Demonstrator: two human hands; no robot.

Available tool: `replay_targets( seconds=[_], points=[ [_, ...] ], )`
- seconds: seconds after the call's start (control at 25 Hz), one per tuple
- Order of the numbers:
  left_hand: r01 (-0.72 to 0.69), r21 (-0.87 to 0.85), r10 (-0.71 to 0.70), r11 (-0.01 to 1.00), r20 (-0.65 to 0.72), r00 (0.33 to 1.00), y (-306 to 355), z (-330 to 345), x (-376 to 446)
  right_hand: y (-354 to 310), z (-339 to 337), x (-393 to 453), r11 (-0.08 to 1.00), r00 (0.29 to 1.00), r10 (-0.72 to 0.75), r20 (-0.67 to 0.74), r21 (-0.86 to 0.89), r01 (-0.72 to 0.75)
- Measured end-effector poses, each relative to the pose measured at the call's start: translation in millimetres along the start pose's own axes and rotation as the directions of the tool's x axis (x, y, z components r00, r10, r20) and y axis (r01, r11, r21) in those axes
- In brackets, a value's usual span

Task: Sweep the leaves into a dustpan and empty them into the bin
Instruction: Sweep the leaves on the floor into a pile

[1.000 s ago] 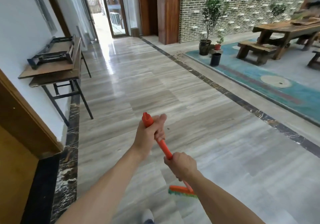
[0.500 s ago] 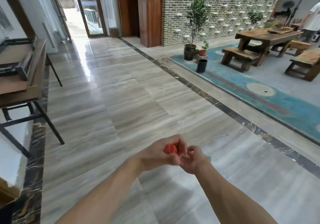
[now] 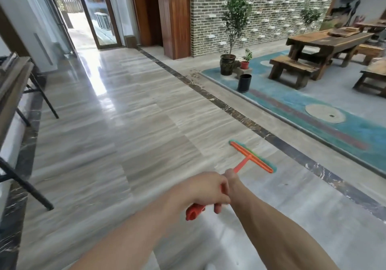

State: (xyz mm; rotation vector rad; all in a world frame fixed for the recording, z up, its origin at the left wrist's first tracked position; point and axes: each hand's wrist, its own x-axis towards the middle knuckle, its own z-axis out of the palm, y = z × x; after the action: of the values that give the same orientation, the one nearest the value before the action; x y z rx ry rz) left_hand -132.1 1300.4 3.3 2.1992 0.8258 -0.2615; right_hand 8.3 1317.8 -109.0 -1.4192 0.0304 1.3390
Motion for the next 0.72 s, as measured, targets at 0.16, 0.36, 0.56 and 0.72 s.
replay_targets(
  seconds=[0.16, 0.36, 0.56, 0.72],
  points=[
    [0.148, 0.537, -0.063, 0.831, -0.174, 0.983, -23, -50, 106, -103, 38, 92, 0.997, 0.977, 0.002, -0.213, 0.072, 0.013],
    [0.439, 0.262, -0.376, 0.859, -0.260, 0.890, -88, -117, 205, -190, 79, 183, 0.966, 0.995, 0.048, -0.093, 0.256, -0.023],
    [0.471, -0.016, -0.457, 0.882, -0.272, 0.847, -150, -149, 300, -233, 118, 278, 0.976, 0.995, 0.069, -0.076, 0.212, -0.051],
    [0.487, -0.135, -0.505, 0.863, -0.283, 0.816, -202, -196, 376, -265, 169, 366, 0.984, 0.987, 0.117, -0.113, 0.150, -0.099]
  ],
)
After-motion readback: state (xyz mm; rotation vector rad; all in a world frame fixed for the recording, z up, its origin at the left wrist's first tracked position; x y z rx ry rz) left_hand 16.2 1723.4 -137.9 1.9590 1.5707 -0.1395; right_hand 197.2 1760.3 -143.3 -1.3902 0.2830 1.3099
